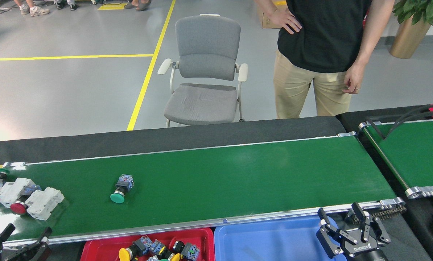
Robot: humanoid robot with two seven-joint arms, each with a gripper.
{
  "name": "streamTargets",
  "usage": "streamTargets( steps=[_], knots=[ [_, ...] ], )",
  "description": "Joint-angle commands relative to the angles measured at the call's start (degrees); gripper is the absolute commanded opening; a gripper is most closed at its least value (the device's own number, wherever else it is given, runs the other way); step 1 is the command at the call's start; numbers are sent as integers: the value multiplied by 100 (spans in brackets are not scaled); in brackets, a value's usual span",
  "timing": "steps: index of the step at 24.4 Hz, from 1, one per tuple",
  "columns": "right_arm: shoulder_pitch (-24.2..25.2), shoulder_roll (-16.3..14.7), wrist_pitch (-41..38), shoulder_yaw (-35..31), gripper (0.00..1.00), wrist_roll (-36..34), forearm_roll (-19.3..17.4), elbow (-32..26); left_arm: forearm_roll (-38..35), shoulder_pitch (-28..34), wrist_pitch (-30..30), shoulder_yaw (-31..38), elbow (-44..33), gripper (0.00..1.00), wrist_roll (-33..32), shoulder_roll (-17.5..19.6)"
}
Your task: Pick switch part from conveyor to tray
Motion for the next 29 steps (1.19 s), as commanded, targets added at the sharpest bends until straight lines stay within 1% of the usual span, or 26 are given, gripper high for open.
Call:
streamTargets(
  steps=[1,7,10,12,15,16,17,19,20,22,26,29],
  knots=[
    [-57,-17,-17,-29,100,-11,-16,-88,66,-193,-23,0,211,100,45,191],
    [-30,-26,-34,-29,100,-11,-7,-88,58,-738,-15,-44,1205,100,45,438],
    [-30,-9,-96,-29,100,-11,-16,-88,58,-1133,73,-290,1670,100,45,596],
    [-30,-9,-96,-29,100,-11,-16,-97,49,-1371,240,-325,2013,100,45,684],
    [-30,-17,-113,-29,100,-11,-16,-97,31,-1529,513,-396,2303,98,45,772],
    [-22,-17,-140,-29,100,-11,-16,-97,31,-1582,592,-457,2373,93,45,772],
    [-22,-17,-201,-29,100,-11,-16,-97,31,-1661,645,-519,2435,79,45,798],
    [-30,-9,-263,-29,100,-11,-16,-97,58,-1687,618,-580,2558,36,53,798],
    [-30,-9,-263,-29,100,-11,-16,-97,66,-1696,627,-580,2637,24,53,780],
    [-39,0,-263,-29,100,-11,-16,-105,75,-1705,636,-580,2655,14,53,710],
    [-39,0,-254,-38,100,-11,-16,-114,84,-1713,653,-580,2549,9,53,517],
    [-48,-9,-245,-100,100,-11,-25,-123,75,-1617,609,-589,2057,8,53,315]
  ],
)
